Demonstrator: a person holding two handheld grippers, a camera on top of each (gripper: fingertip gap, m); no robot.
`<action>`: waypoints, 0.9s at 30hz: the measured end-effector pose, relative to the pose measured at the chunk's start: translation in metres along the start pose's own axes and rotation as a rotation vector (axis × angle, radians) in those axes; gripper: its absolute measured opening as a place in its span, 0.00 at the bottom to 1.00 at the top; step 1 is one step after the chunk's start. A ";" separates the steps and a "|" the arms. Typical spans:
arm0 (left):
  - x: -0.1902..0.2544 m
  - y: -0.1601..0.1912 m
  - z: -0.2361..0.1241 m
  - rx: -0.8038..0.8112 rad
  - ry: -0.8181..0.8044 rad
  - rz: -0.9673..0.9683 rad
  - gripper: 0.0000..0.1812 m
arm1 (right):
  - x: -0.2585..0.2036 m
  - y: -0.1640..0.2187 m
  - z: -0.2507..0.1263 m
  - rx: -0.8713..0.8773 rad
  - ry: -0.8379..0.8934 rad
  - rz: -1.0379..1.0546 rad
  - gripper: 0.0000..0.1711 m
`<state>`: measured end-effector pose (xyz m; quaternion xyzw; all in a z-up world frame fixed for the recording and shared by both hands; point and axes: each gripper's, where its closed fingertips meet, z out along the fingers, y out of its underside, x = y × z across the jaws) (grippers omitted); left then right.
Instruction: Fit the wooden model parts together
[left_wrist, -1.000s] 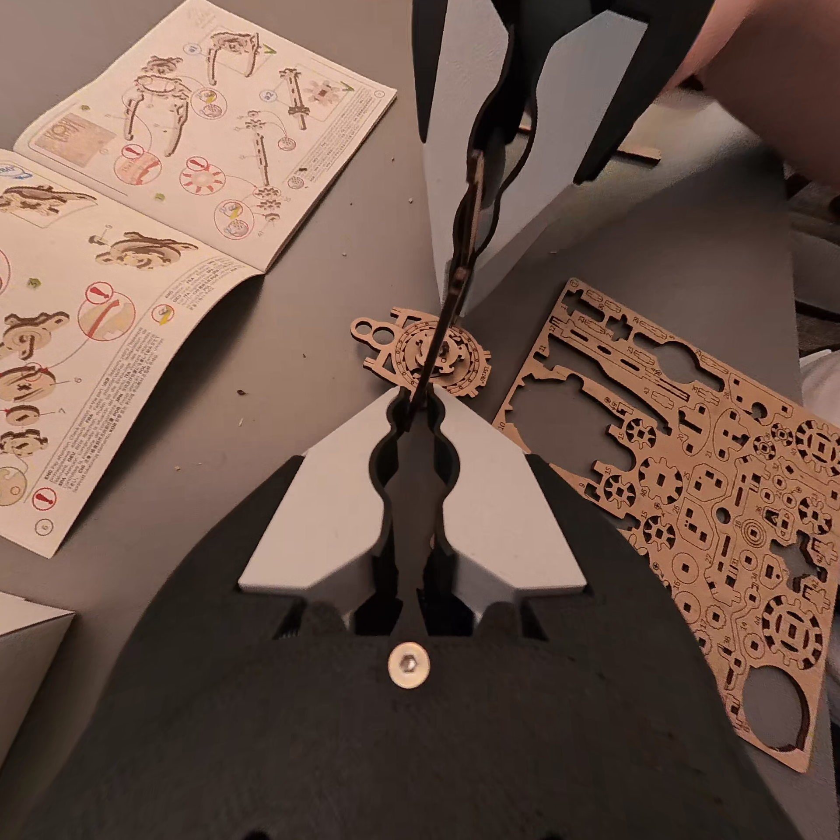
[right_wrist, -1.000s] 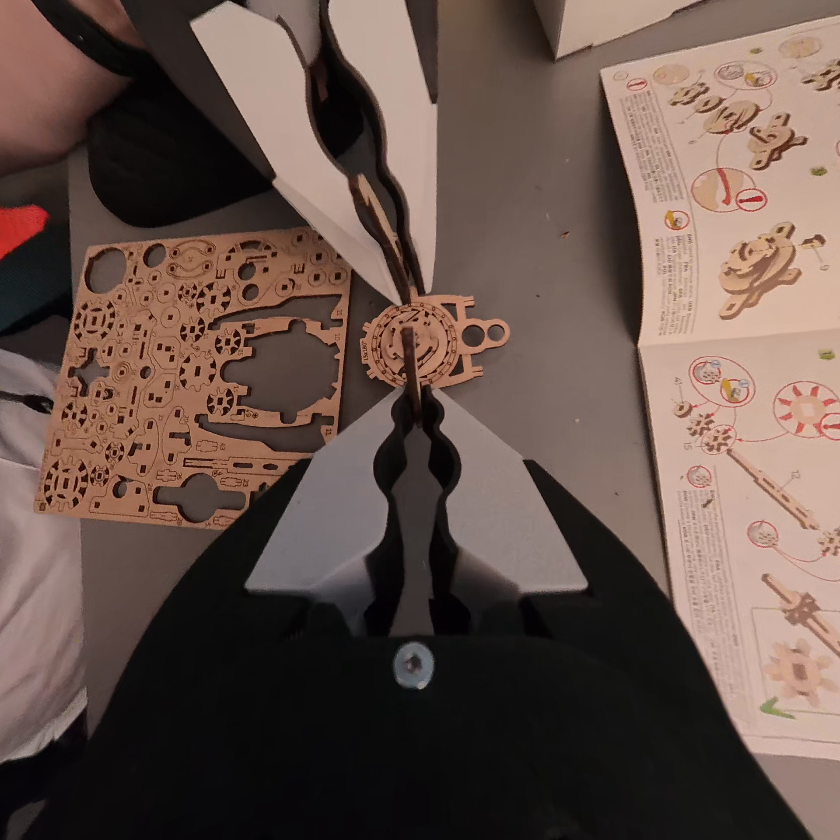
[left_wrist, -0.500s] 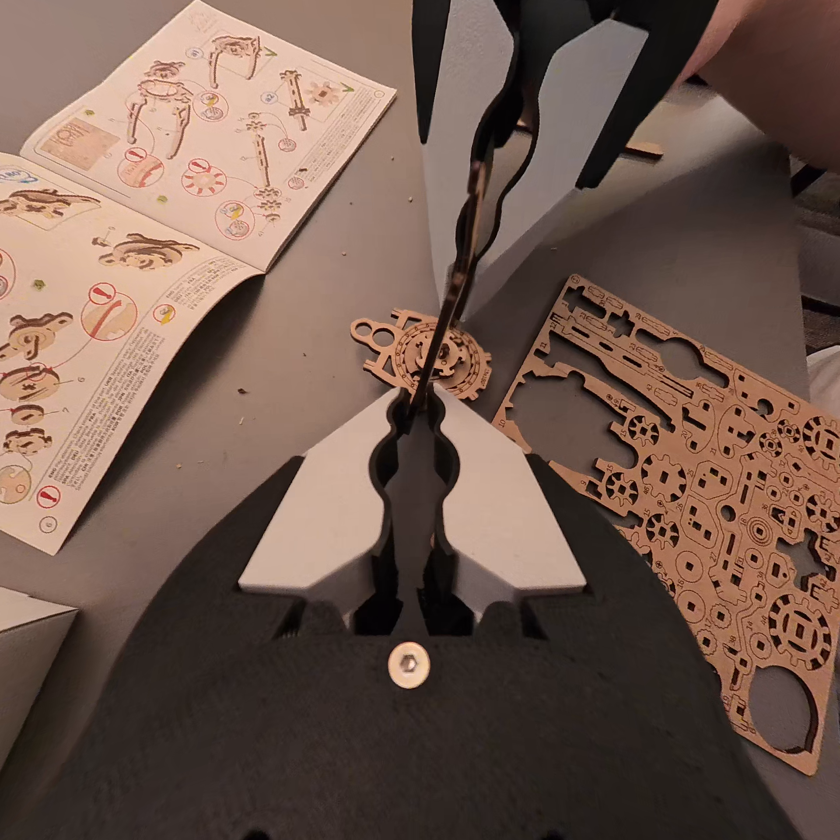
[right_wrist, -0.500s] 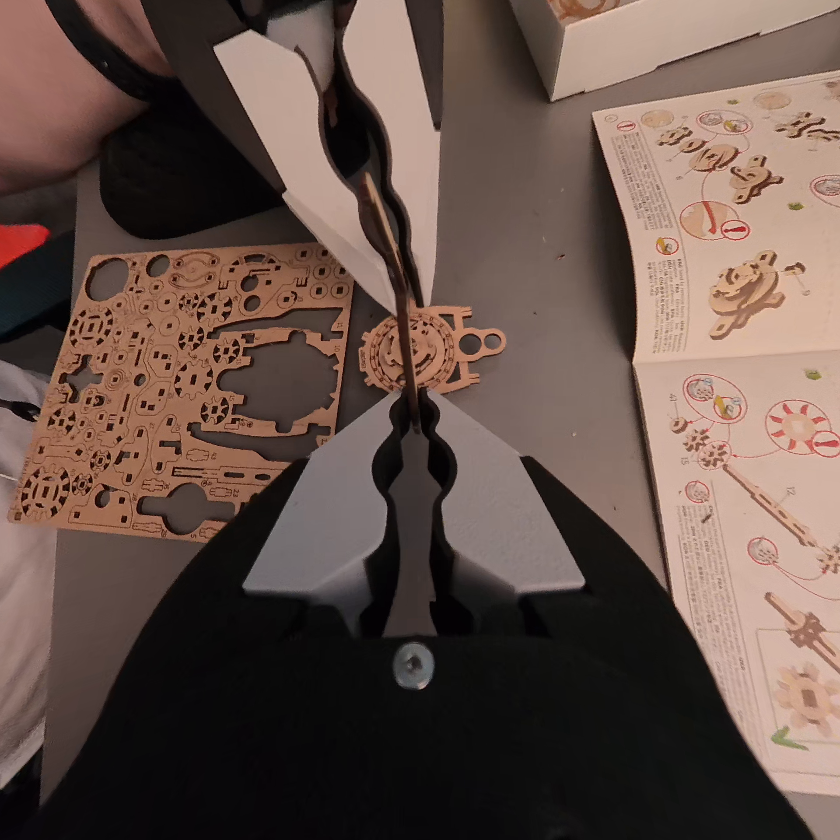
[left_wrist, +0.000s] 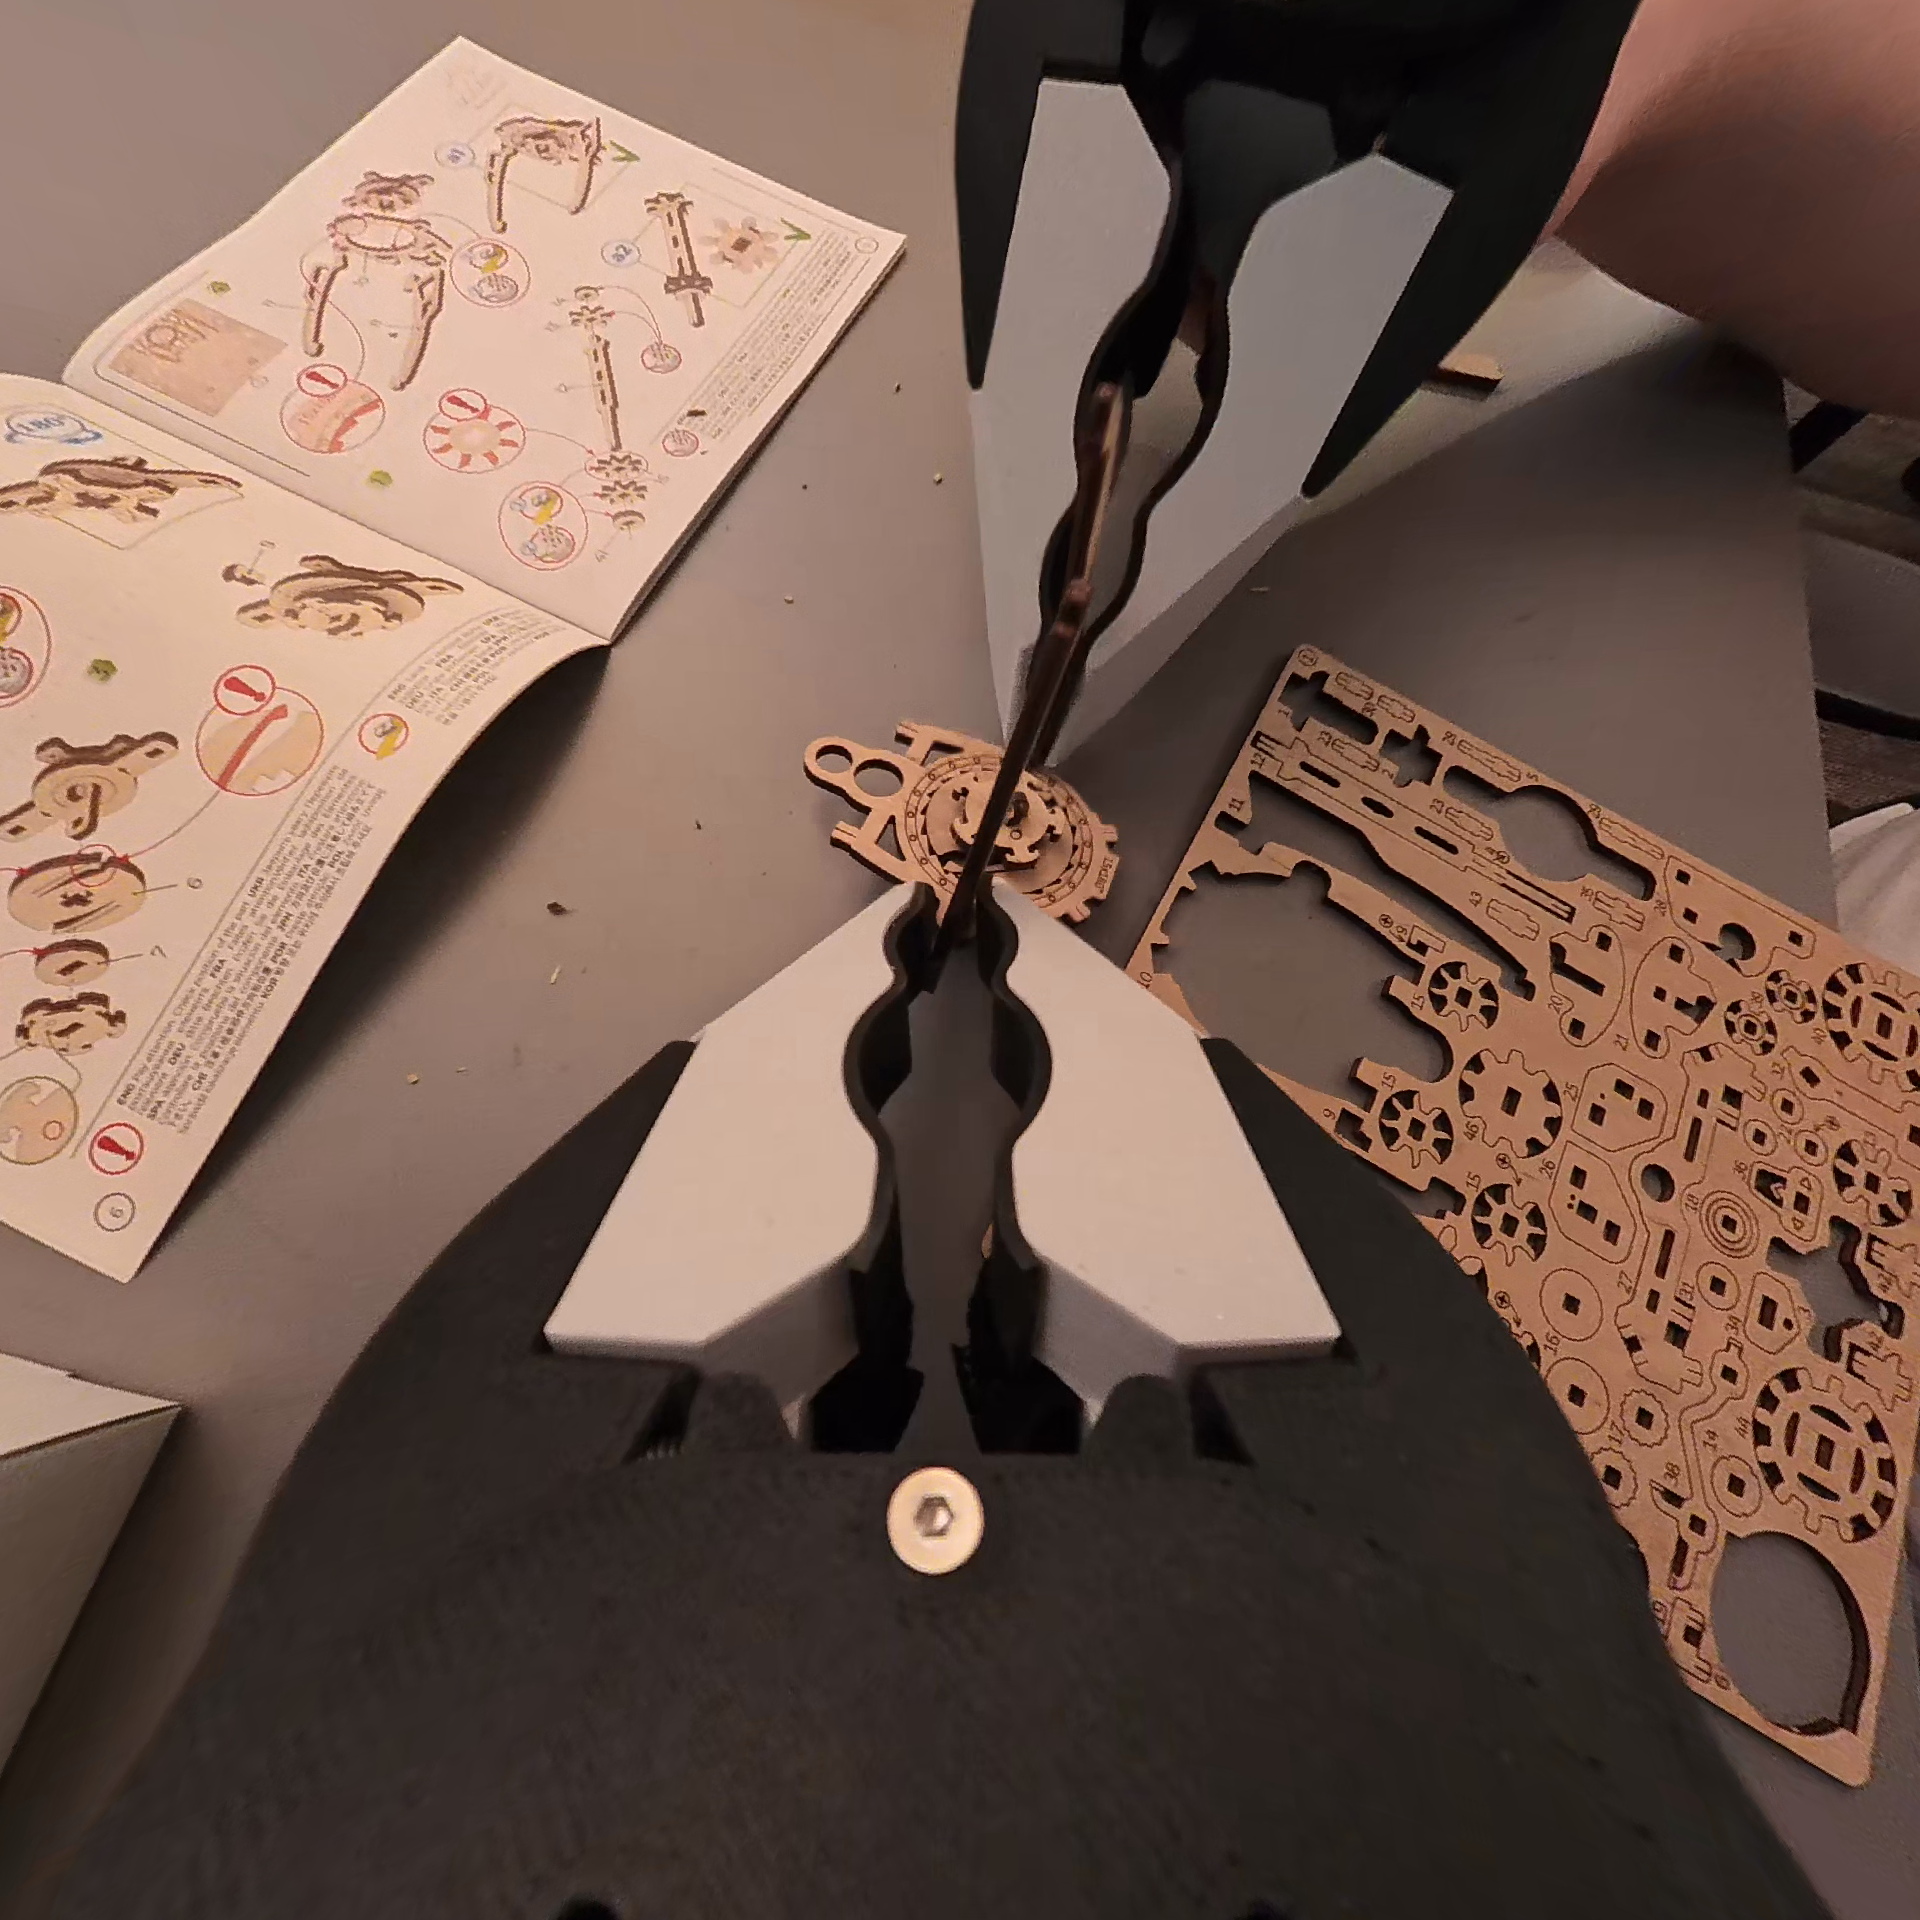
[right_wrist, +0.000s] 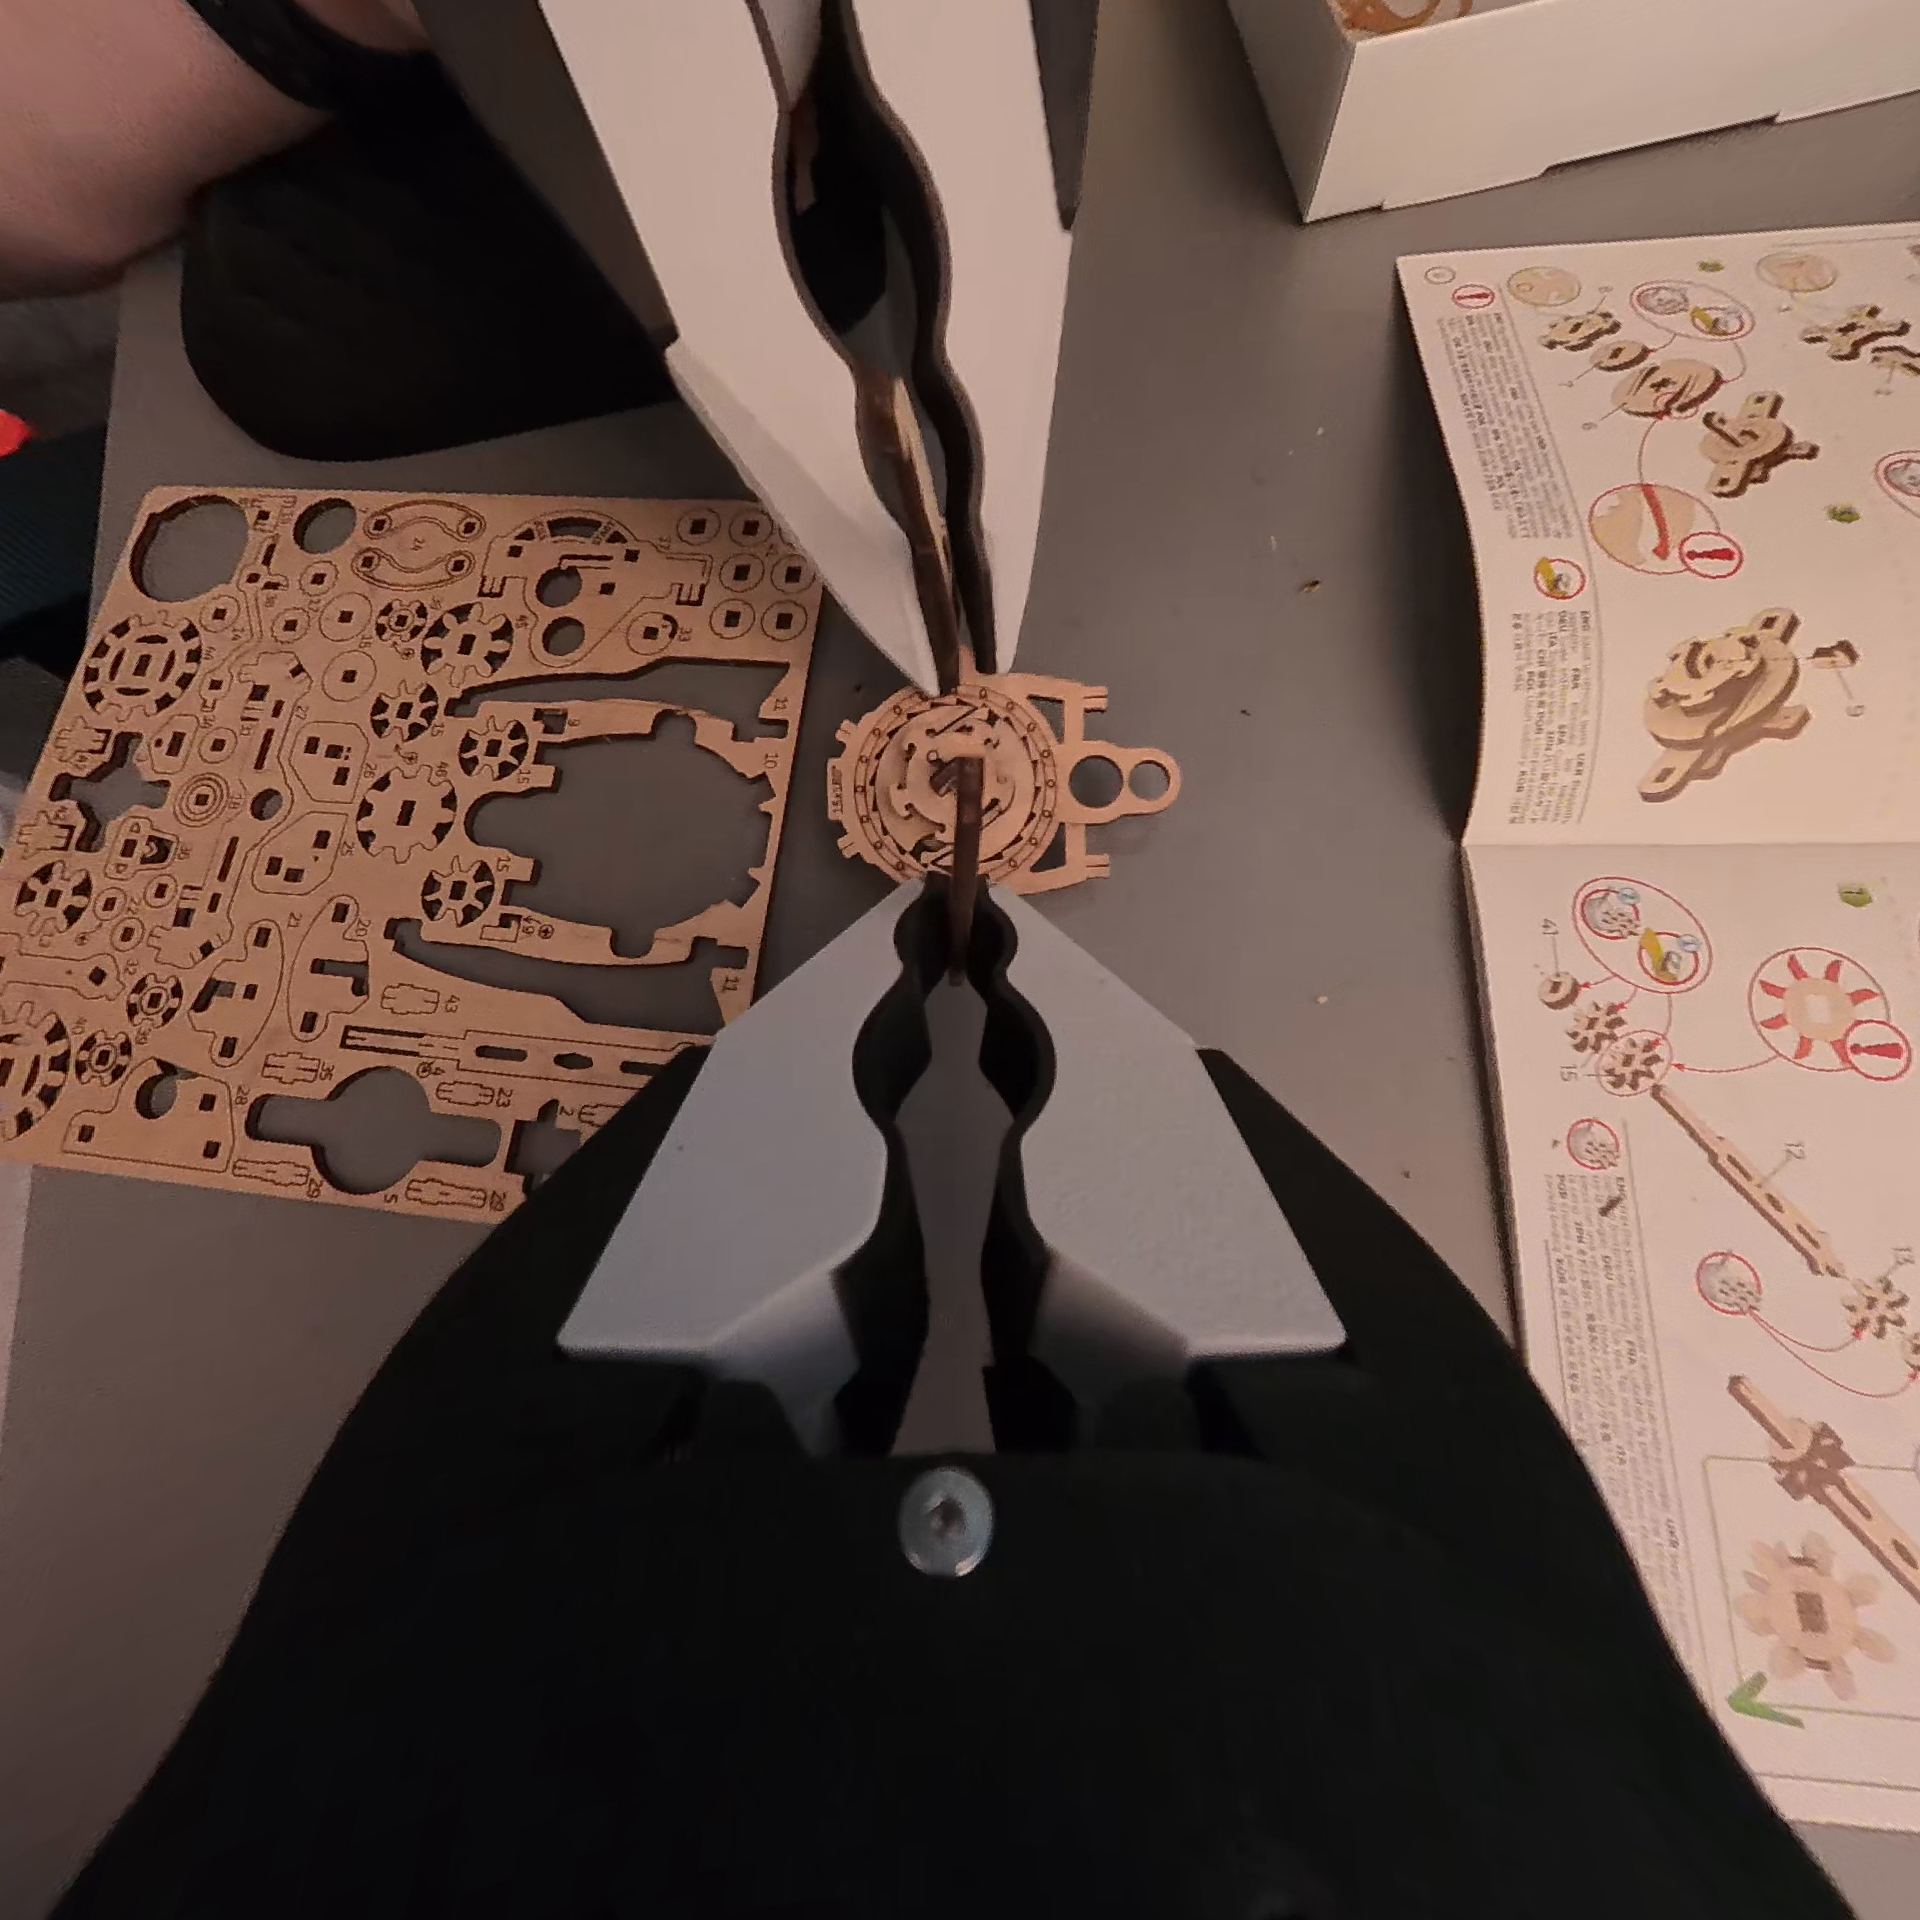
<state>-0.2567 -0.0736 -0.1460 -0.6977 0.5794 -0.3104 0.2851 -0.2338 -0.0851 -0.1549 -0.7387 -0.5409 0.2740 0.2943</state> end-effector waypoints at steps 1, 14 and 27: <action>0.000 0.000 0.000 0.003 0.001 -0.001 0.03 | 0.000 0.000 0.000 -0.003 0.003 -0.001 0.01; 0.001 0.007 0.004 -0.045 -0.006 0.011 0.03 | 0.005 -0.012 -0.009 0.107 -0.005 0.046 0.01; -0.003 0.000 0.000 0.007 -0.024 -0.003 0.03 | 0.003 -0.002 -0.003 0.013 0.004 -0.026 0.01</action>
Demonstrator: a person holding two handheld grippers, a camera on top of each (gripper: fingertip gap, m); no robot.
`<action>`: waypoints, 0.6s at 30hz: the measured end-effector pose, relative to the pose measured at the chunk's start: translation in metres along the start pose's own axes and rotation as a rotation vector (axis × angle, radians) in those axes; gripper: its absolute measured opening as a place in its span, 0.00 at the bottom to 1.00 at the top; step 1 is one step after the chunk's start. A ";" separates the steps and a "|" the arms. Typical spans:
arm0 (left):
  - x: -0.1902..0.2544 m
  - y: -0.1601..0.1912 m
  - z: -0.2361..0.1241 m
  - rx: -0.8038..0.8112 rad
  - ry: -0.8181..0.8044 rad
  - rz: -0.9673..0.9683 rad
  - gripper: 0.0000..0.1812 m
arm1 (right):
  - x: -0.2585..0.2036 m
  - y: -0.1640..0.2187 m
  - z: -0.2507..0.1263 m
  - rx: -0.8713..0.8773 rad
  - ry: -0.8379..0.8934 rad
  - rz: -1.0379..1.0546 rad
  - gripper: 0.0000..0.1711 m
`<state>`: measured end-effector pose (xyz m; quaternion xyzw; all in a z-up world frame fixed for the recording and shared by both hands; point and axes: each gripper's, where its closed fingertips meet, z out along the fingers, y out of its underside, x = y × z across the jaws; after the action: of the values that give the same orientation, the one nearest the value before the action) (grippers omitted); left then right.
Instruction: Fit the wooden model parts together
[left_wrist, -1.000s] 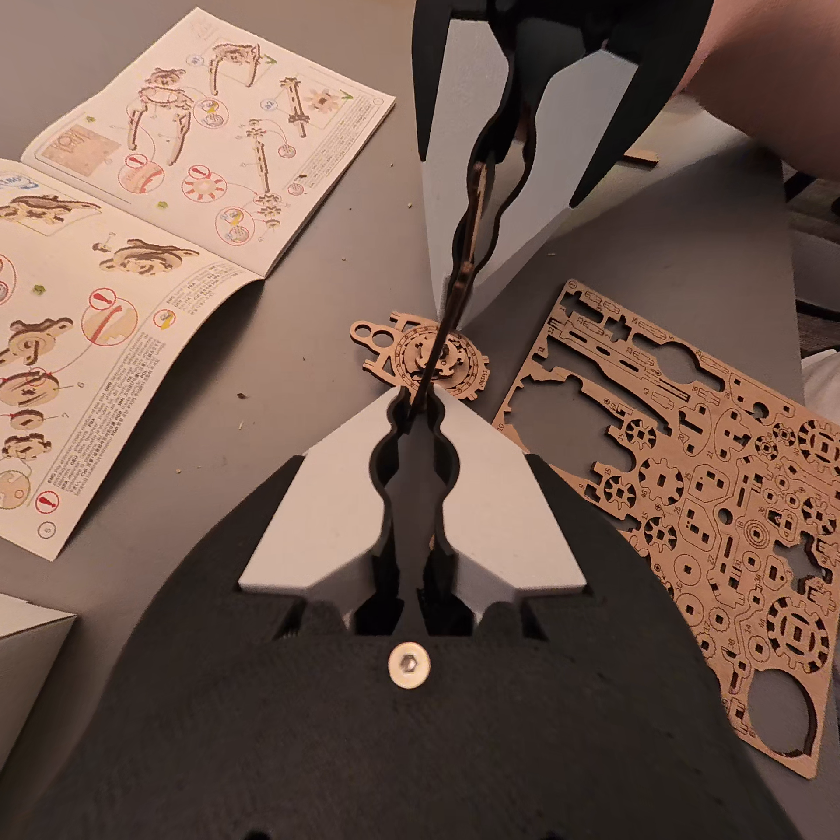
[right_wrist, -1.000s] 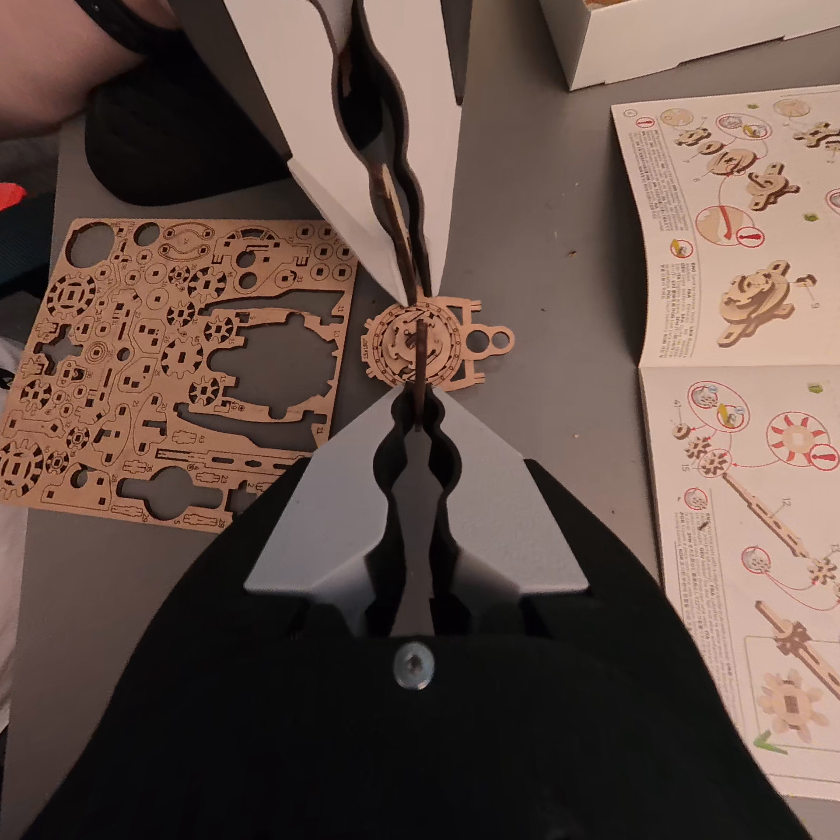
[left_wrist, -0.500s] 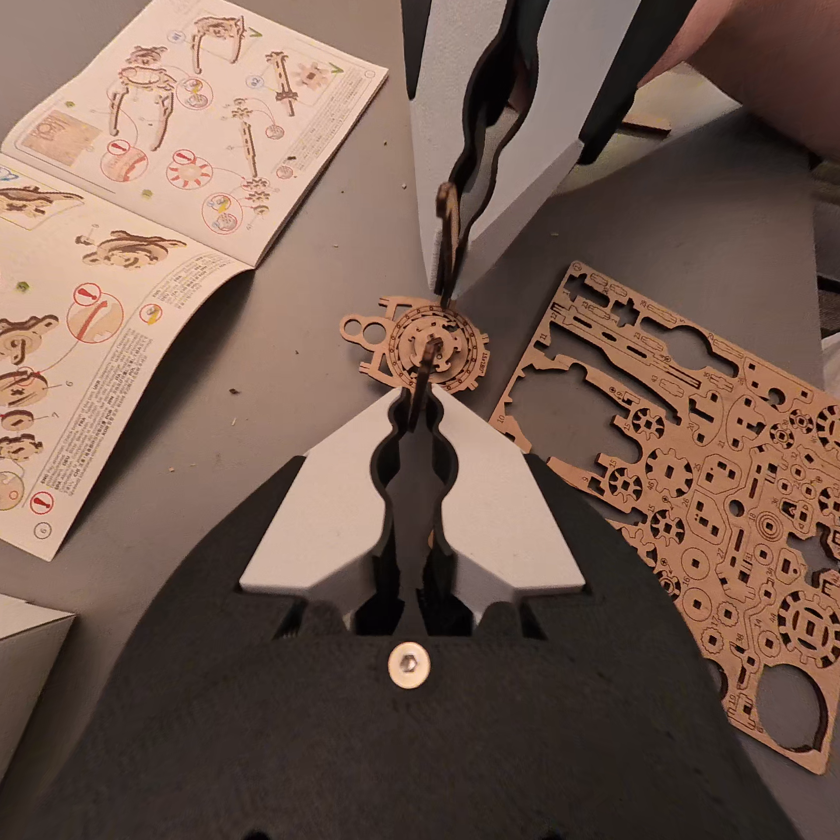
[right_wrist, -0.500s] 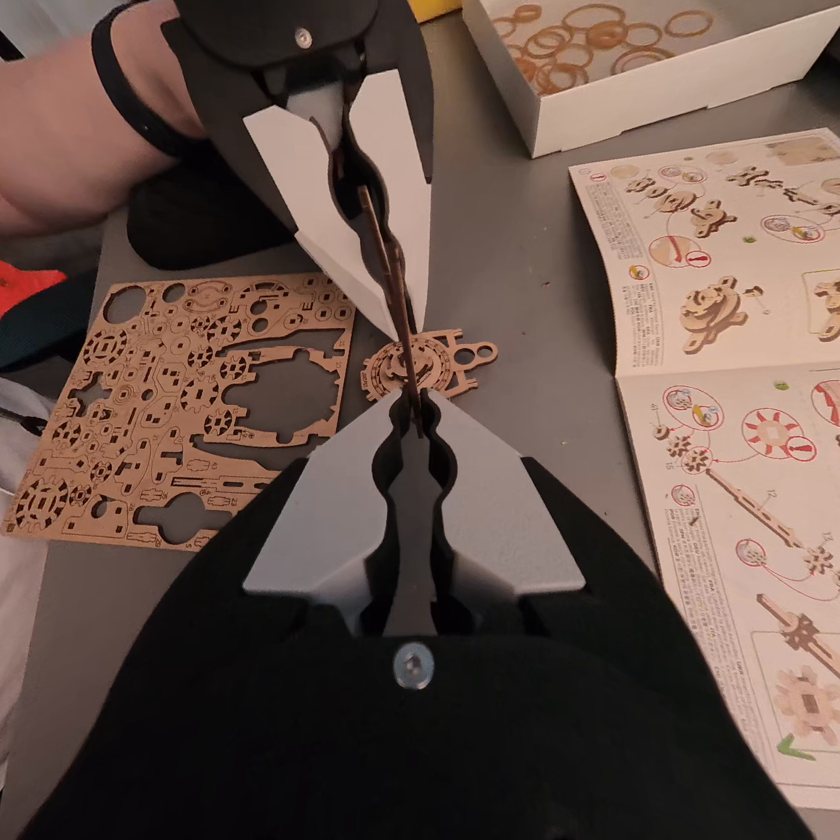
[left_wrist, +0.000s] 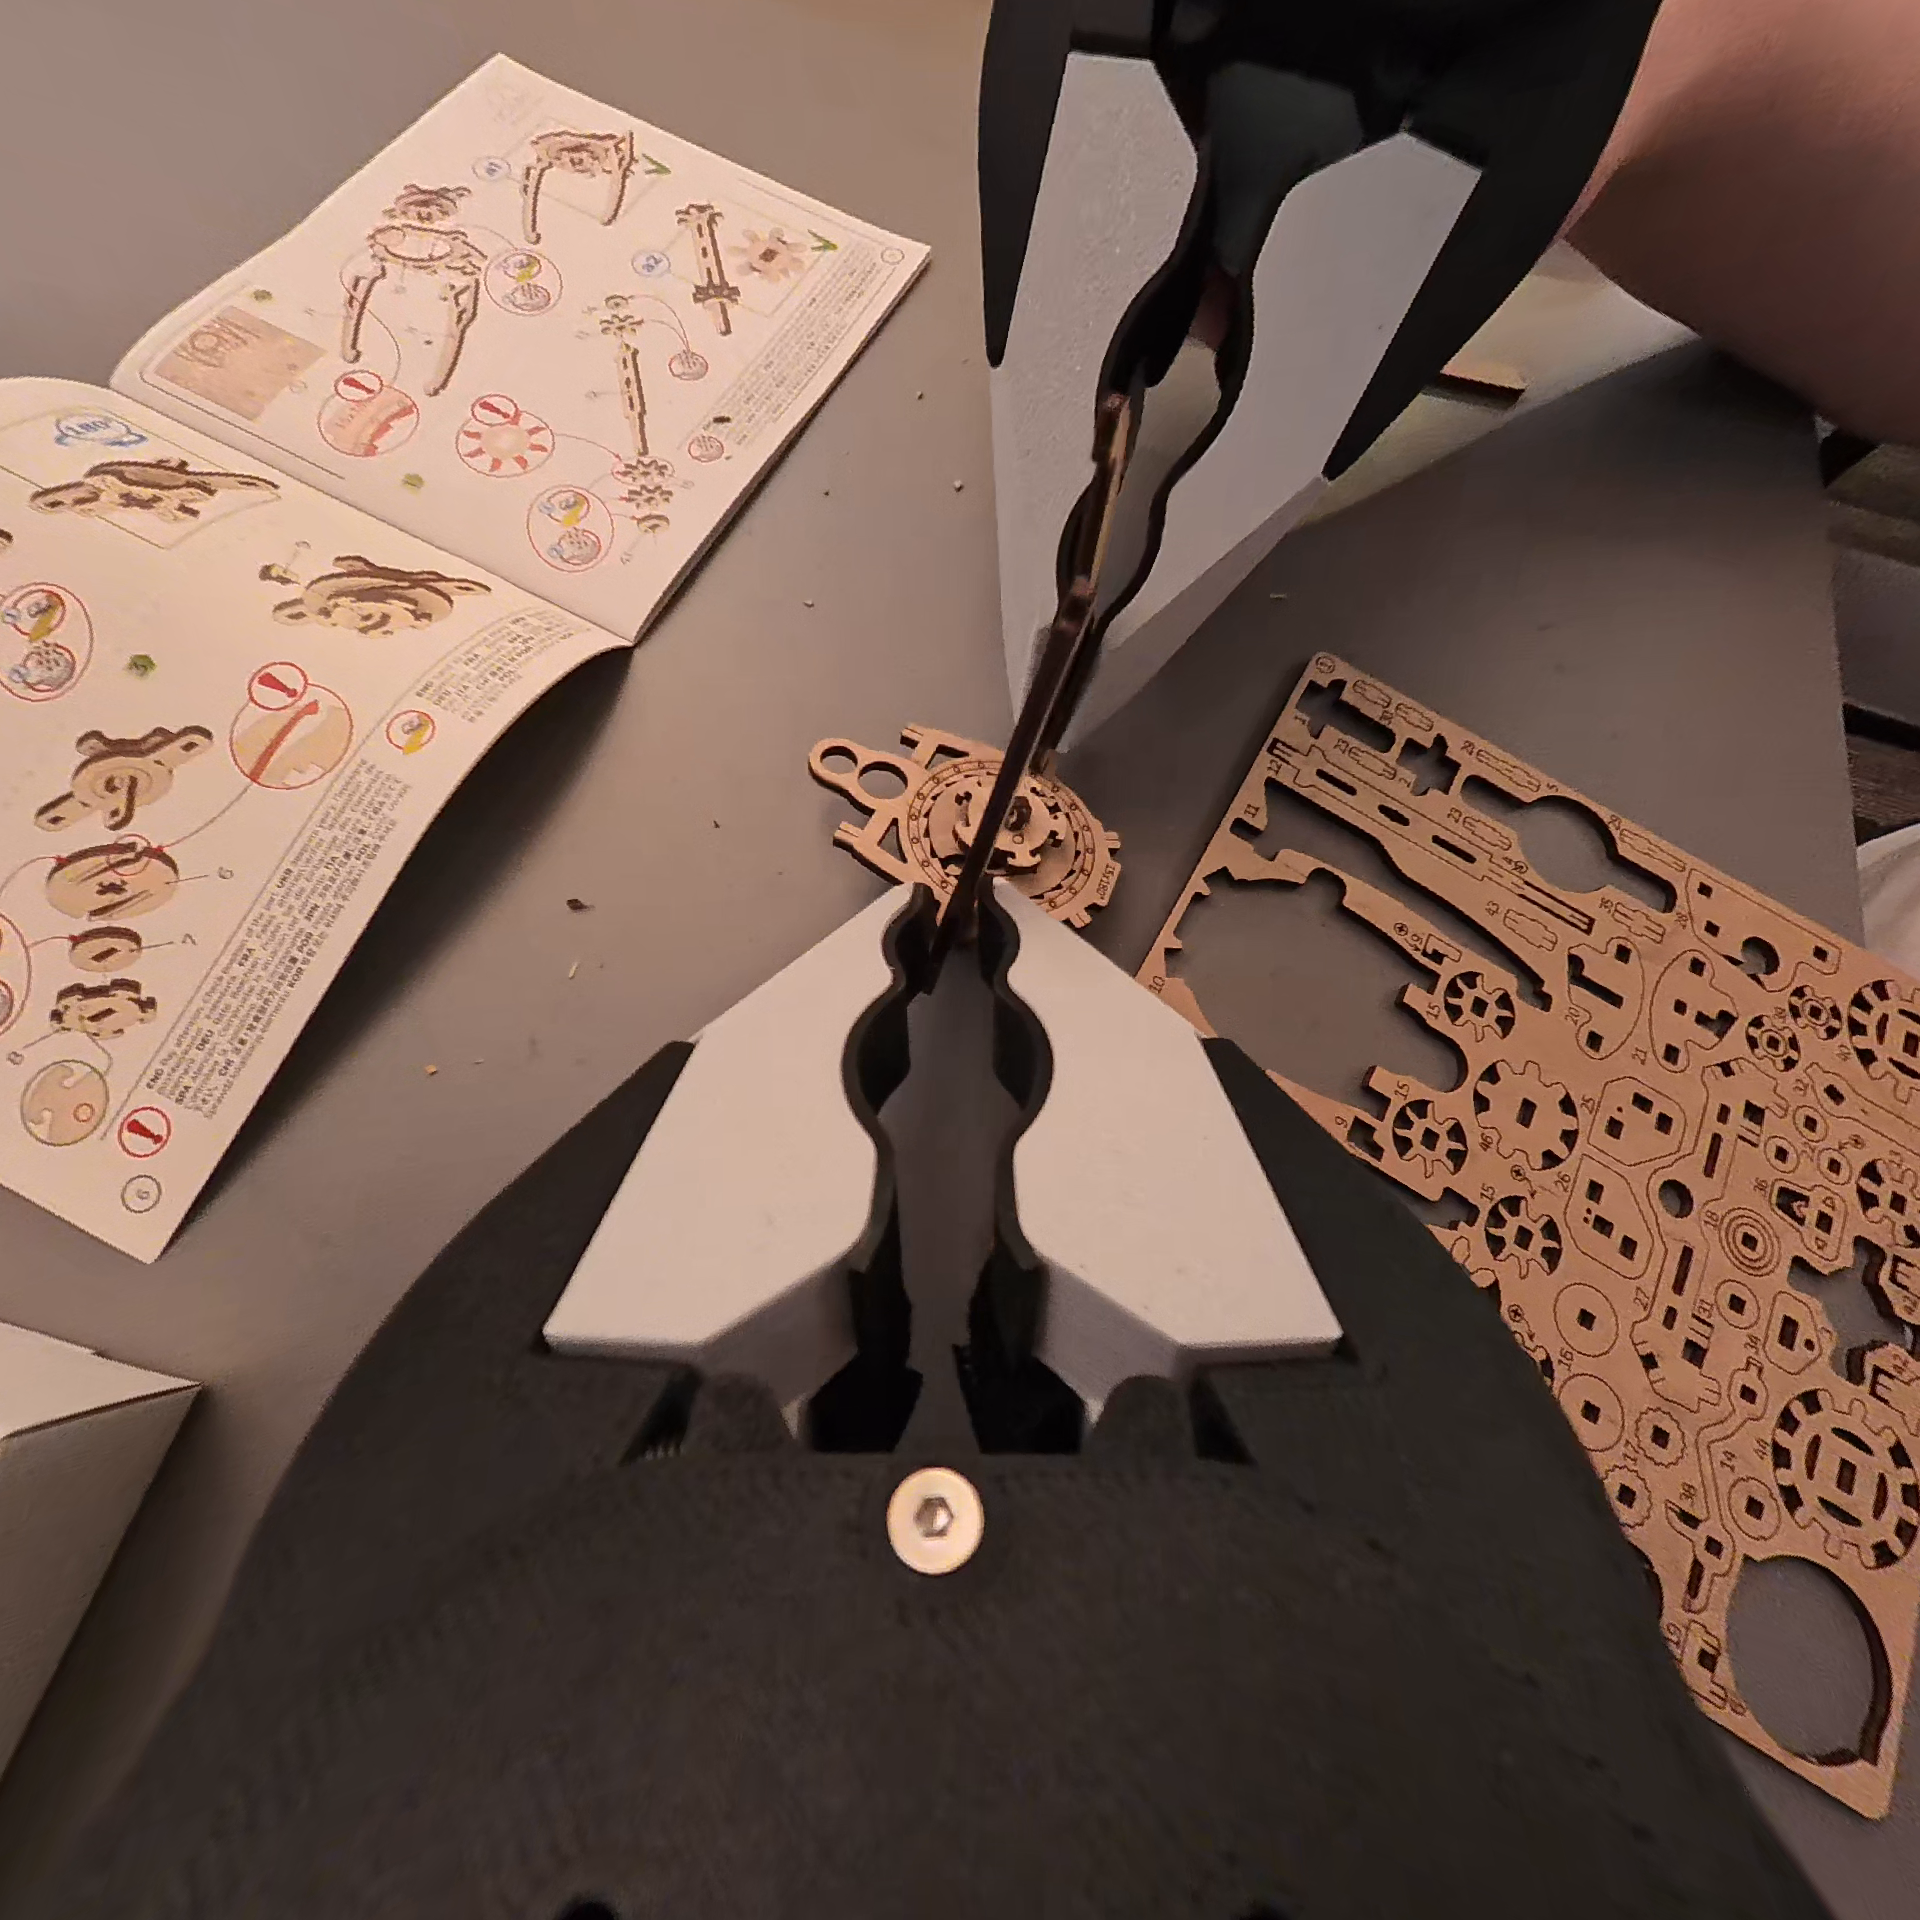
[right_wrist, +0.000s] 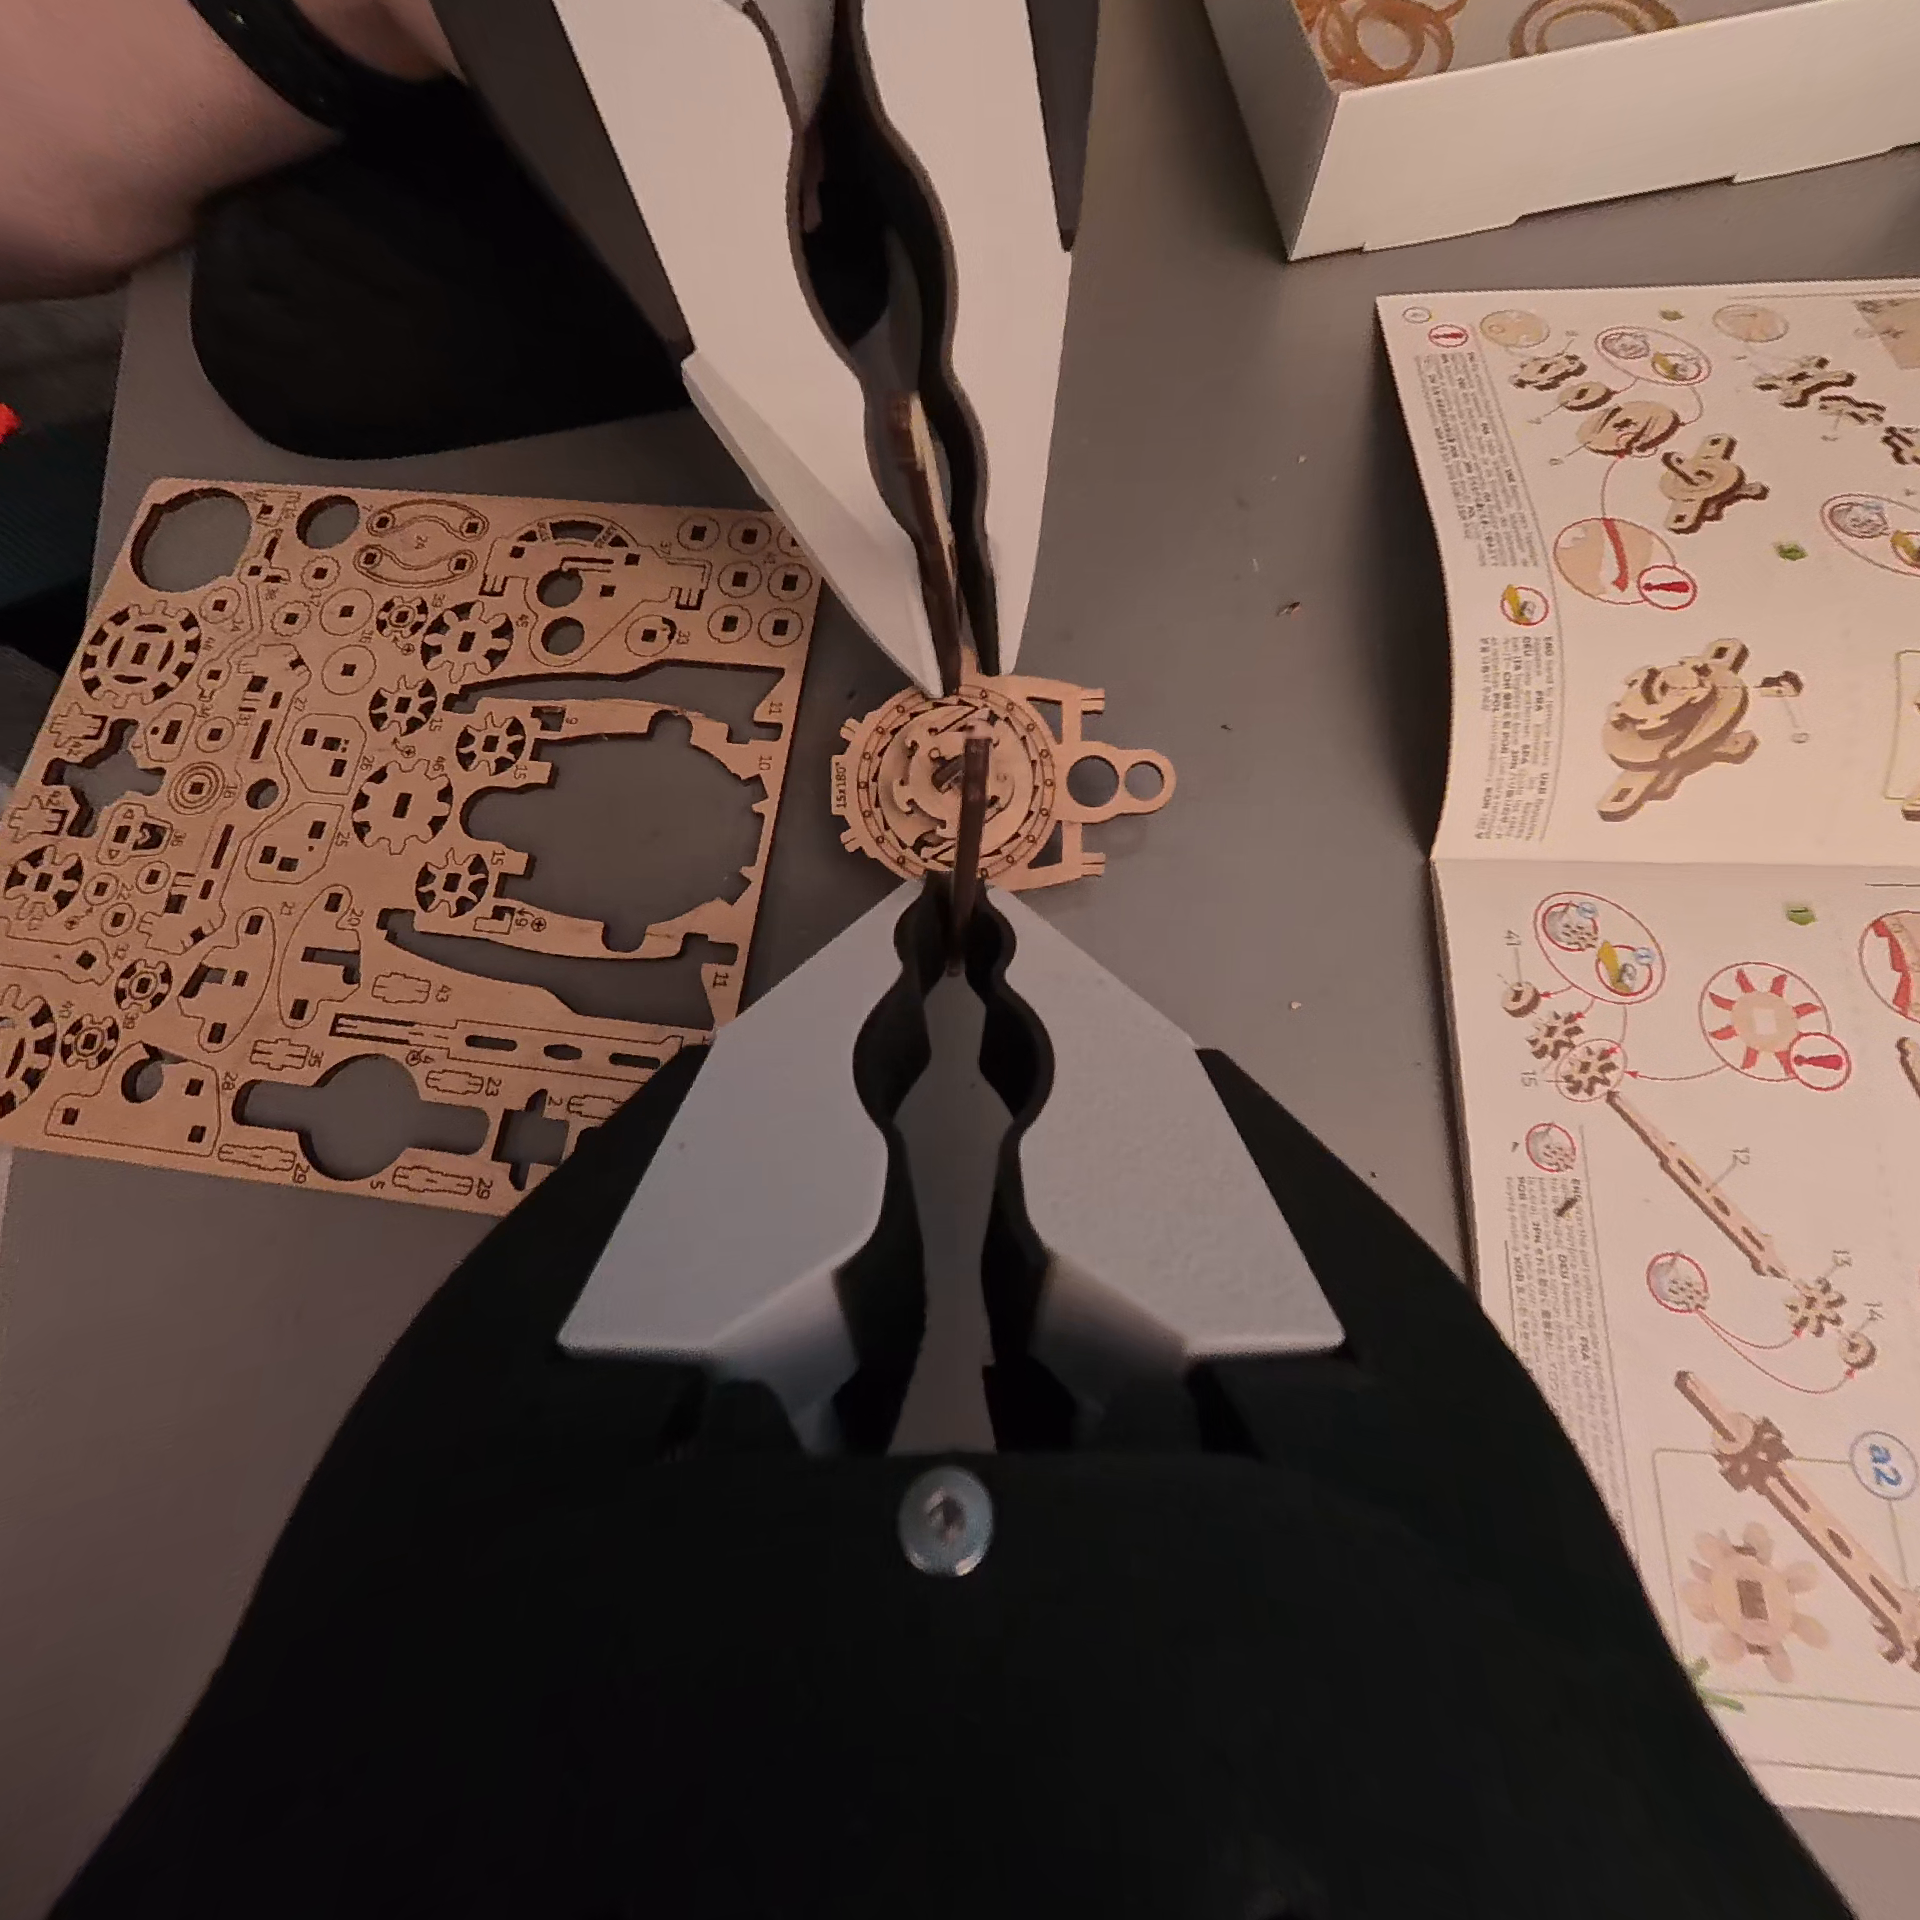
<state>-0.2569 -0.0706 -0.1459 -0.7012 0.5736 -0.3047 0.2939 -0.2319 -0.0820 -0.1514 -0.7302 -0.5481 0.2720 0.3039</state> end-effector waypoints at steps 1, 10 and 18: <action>0.000 0.000 0.000 0.000 -0.001 -0.001 0.03 | 0.000 0.000 0.000 -0.006 0.002 -0.003 0.01; -0.007 -0.014 -0.015 0.112 -0.030 -0.033 0.15 | 0.007 -0.019 -0.015 0.223 -0.140 0.362 0.01; 0.007 -0.056 -0.048 0.289 -0.331 0.423 0.26 | 0.015 -0.034 -0.048 0.452 -0.420 0.752 0.00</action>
<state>-0.2575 -0.0715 -0.0721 -0.5574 0.6020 -0.1968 0.5369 -0.2146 -0.0670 -0.0953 -0.7226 -0.2230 0.6168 0.2185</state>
